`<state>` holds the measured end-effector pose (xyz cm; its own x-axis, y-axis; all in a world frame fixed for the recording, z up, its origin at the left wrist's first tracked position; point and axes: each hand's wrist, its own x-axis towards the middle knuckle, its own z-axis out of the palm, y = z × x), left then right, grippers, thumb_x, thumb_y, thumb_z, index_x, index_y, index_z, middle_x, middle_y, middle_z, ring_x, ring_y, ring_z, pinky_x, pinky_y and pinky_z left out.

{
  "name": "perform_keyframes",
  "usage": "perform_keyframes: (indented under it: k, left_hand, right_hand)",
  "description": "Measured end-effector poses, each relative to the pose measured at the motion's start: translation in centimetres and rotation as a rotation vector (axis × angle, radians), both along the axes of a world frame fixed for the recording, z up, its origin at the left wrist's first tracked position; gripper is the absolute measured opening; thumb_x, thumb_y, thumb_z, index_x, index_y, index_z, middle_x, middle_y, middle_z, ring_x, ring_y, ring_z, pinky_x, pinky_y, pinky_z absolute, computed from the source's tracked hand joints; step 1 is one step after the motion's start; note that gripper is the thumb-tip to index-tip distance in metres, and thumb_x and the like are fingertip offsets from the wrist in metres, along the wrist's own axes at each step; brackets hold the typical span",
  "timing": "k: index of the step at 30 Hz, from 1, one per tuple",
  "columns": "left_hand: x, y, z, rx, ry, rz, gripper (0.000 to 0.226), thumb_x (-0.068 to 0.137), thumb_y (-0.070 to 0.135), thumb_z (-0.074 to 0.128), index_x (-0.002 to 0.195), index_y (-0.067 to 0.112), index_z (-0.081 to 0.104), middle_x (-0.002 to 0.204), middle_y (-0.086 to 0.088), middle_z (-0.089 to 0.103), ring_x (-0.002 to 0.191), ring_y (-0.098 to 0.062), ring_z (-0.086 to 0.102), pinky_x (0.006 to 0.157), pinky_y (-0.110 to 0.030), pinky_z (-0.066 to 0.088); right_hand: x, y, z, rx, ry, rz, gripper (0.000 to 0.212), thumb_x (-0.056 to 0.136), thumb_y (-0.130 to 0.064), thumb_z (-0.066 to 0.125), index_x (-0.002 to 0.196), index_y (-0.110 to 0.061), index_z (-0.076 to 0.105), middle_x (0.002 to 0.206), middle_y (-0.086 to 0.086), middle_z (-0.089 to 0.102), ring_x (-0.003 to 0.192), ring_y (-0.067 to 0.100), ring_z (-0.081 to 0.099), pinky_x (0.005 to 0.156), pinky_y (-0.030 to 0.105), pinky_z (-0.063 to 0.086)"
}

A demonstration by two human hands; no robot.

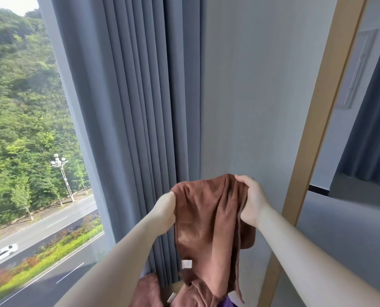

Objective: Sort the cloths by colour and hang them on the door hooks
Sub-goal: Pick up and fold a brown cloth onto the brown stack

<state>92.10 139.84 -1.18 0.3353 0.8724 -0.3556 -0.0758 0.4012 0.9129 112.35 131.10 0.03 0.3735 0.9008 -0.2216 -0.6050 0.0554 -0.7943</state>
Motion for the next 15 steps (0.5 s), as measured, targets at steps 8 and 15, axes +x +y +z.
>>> perform_keyframes:
  k: [8,15]
  left_hand:
    - [-0.3,0.0,5.9,0.024,-0.319,-0.084,0.057,0.104,0.043,0.038,0.101,0.002,0.077,0.104,-0.019,0.076,0.091,-0.030,0.075,0.087,-0.043,0.051]
    - [-0.7,2.0,8.7,0.210,-0.155,-0.128,0.025,0.103,0.013,0.057,0.124,0.004,0.067,0.115,-0.018,0.074,0.101,-0.031,0.075,0.089,-0.044,0.058]
  right_hand:
    - [2.4,-0.5,1.9,-0.107,-0.100,-0.056,0.023,0.093,-0.034,0.065,0.092,-0.013,0.074,0.096,0.012,0.077,0.093,0.029,0.072,0.096,0.041,0.054]
    - [5.8,-1.8,3.1,-0.205,-0.235,-0.015,0.033,0.097,-0.022,0.068,0.119,0.002,0.069,0.111,0.020,0.075,0.097,0.031,0.073,0.089,0.043,0.058]
